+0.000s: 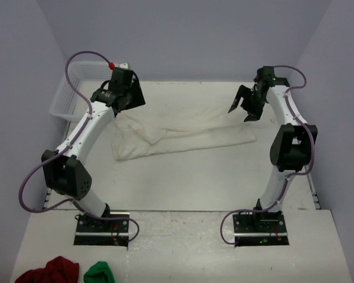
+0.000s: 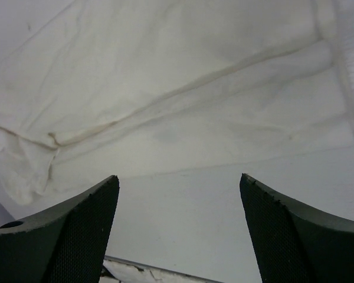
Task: Fold and stack the t-shirts
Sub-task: Fold the other side of the tshirt into a rectangle
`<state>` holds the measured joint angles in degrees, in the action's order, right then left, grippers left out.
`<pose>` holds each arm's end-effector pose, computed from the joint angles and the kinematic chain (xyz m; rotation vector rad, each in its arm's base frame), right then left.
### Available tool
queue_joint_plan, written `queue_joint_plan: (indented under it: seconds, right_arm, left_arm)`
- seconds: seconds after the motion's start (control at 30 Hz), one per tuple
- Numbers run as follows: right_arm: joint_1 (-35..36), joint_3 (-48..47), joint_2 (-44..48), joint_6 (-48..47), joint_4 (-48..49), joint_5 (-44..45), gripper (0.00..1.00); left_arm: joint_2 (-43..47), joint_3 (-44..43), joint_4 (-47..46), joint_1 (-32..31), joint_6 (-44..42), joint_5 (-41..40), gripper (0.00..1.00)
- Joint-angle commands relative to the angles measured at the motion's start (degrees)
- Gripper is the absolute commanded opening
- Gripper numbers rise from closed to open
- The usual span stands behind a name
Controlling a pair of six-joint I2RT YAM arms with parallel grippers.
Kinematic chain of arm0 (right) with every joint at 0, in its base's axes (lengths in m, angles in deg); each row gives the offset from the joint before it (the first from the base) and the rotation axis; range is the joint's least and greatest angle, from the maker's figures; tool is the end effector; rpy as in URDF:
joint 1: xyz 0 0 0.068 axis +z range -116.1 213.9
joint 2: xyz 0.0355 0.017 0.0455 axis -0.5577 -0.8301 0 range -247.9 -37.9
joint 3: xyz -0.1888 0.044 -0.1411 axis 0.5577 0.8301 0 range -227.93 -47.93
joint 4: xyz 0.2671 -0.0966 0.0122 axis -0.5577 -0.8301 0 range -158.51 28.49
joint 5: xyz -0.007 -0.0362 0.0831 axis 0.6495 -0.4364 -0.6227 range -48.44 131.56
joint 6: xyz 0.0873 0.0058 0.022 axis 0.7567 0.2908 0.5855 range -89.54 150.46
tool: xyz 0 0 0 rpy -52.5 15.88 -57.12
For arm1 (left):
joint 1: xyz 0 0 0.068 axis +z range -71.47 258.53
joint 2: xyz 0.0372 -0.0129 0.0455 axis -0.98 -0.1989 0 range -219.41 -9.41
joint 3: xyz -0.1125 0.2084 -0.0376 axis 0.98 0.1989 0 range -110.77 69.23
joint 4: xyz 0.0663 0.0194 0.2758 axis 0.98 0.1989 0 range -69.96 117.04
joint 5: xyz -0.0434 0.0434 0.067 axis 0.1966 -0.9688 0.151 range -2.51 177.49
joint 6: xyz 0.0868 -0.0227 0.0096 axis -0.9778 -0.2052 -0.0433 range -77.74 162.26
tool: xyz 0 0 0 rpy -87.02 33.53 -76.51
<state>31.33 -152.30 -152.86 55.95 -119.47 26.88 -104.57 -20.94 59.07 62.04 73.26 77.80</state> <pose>0.4487 0.0003 0.1898 0.6103 2.7235 0.4572 0.4108 -0.1074 0.2720 -0.3781 2.3047 -0.2179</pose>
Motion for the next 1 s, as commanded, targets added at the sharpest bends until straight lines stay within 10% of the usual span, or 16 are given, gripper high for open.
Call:
queue_joint_plan:
  seconds: [0.0, 0.13, 0.37, 0.97]
  right_arm:
    - [3.8, 3.4, 6.1, 0.8, 0.9, -3.1, 0.84]
    - [7.7, 5.8, 8.3, 0.1, -0.1, -1.8, 0.84]
    - [7.8, 8.2, 13.5, 0.0, 0.1, -2.6, 0.84]
    - [7.8, 10.9, 18.9, -0.4, -1.2, 0.3, 0.84]
  left_arm:
    - [2.8, -0.2, 7.0, -3.9, 2.4, -2.3, 0.55]
    - [1.8, 3.4, 14.2, -4.9, 4.4, 7.2, 0.15]
    - [5.1, 14.8, 6.8, -5.0, 7.9, 18.8, 0.43]
    - [-7.1, 12.9, -0.2, -4.5, 7.2, 21.9, 0.45]
